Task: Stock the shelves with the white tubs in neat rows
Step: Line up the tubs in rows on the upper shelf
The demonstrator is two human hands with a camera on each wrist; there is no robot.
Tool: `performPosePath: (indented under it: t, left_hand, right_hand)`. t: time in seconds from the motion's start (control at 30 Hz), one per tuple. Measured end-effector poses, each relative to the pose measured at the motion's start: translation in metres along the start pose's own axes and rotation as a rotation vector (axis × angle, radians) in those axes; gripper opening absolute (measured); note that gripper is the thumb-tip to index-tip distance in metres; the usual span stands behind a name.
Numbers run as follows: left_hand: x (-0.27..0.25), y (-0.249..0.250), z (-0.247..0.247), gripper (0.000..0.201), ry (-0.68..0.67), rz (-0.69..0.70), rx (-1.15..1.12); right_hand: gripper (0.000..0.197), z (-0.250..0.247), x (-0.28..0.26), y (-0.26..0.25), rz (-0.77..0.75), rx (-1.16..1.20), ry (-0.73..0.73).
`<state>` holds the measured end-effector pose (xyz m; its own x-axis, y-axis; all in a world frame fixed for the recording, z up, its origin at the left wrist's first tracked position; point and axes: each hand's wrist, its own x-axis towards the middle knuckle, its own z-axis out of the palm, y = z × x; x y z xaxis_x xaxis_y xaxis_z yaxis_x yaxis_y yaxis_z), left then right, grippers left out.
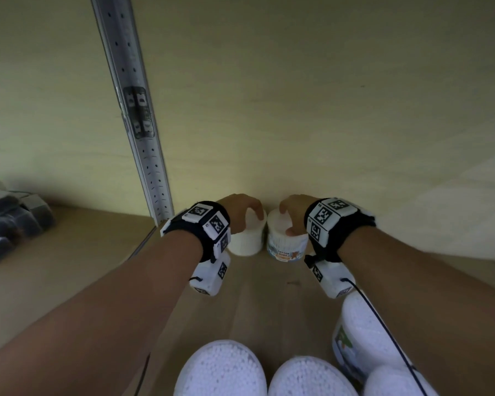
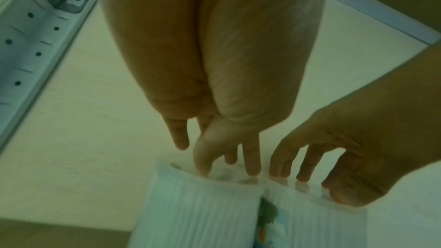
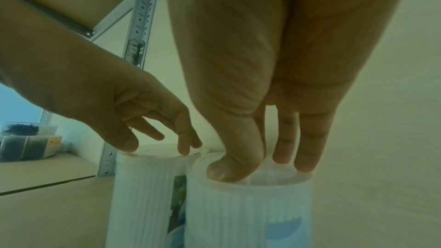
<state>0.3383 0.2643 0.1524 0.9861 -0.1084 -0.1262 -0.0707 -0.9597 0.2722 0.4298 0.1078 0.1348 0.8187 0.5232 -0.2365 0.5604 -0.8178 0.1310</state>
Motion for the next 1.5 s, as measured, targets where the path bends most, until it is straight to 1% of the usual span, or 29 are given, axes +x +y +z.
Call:
performPosePath:
  t: [0.07, 0.17, 0.2, 0.3, 0.47, 0.53, 0.63, 0.7, 0.77, 0.83, 0.9, 0.97, 1.03, 1.13, 1.2, 1.33, 1.5]
  left_hand:
    - [0.001, 0.001, 0.002, 0.055, 0.022, -0.009, -0.012]
    - [0.005, 0.002, 0.008, 0.041, 0.120, -0.110, 0.024]
    - [0.007, 0.002, 0.009, 0.040, 0.140, -0.151, 0.041]
    - [0.011, 0.002, 0.013, 0.051, 0.113, -0.225, 0.083]
    - [0.013, 0.001, 0.016, 0.051, 0.109, -0.206, 0.092]
    - [0.011, 0.001, 0.014, 0.050, 0.100, -0.189, 0.073]
    - [0.009, 0.002, 0.011, 0.045, 0.076, -0.155, 0.028]
    - [0.007, 0.001, 0.010, 0.044, 0.053, -0.125, 0.002]
    - [0.005, 0.001, 0.008, 0.049, 0.021, -0.098, -0.022]
    - [0.002, 0.001, 0.007, 0.054, 0.003, -0.085, -0.065]
    - [0.001, 0.001, 0.008, 0.053, 0.041, -0.089, -0.096]
    - [0.003, 0.000, 0.012, 0.048, 0.133, -0.107, -0.079]
    - [0.005, -0.001, 0.015, 0.048, 0.198, -0.156, -0.047]
    - [0.007, 0.000, 0.020, 0.056, 0.183, -0.229, 0.034]
    - [0.008, 0.000, 0.022, 0.056, 0.179, -0.247, 0.058]
    - [0.009, 0.001, 0.022, 0.052, 0.168, -0.236, 0.056]
    - [0.009, -0.002, 0.020, 0.046, 0.118, -0.195, 0.010]
  right_hand:
    - [0.073, 0.003, 0.001, 0.002, -0.001, 0.009, 0.000]
    - [0.071, 0.005, 0.001, 0.005, -0.005, 0.013, -0.002]
    - [0.070, 0.005, 0.002, 0.006, -0.014, 0.011, 0.001]
    - [0.068, 0.005, 0.004, 0.007, -0.024, -0.002, 0.005]
    - [0.065, 0.009, 0.012, 0.010, -0.020, -0.009, 0.018]
    - [0.069, 0.010, 0.015, 0.011, -0.021, 0.002, 0.021]
    - [0.080, 0.012, 0.020, 0.012, -0.012, 0.022, 0.013]
    - [0.078, 0.011, 0.021, 0.010, 0.003, 0.022, 0.009]
    - [0.071, 0.009, 0.021, 0.008, -0.005, 0.003, 0.008]
    - [0.074, 0.010, 0.022, 0.008, -0.016, 0.000, 0.015]
    - [0.070, 0.011, 0.022, 0.008, -0.010, 0.000, 0.031]
    - [0.062, 0.009, 0.020, 0.007, -0.003, 0.004, 0.022]
    - [0.061, 0.008, 0.016, 0.006, -0.003, 0.030, 0.007]
    - [0.061, 0.009, 0.016, 0.006, 0.012, 0.060, 0.015]
    - [0.059, 0.007, 0.014, 0.005, 0.013, 0.062, 0.029]
    - [0.062, 0.007, 0.013, 0.005, 0.009, 0.040, 0.021]
    - [0.061, 0.008, 0.012, 0.006, 0.011, 0.052, 0.008]
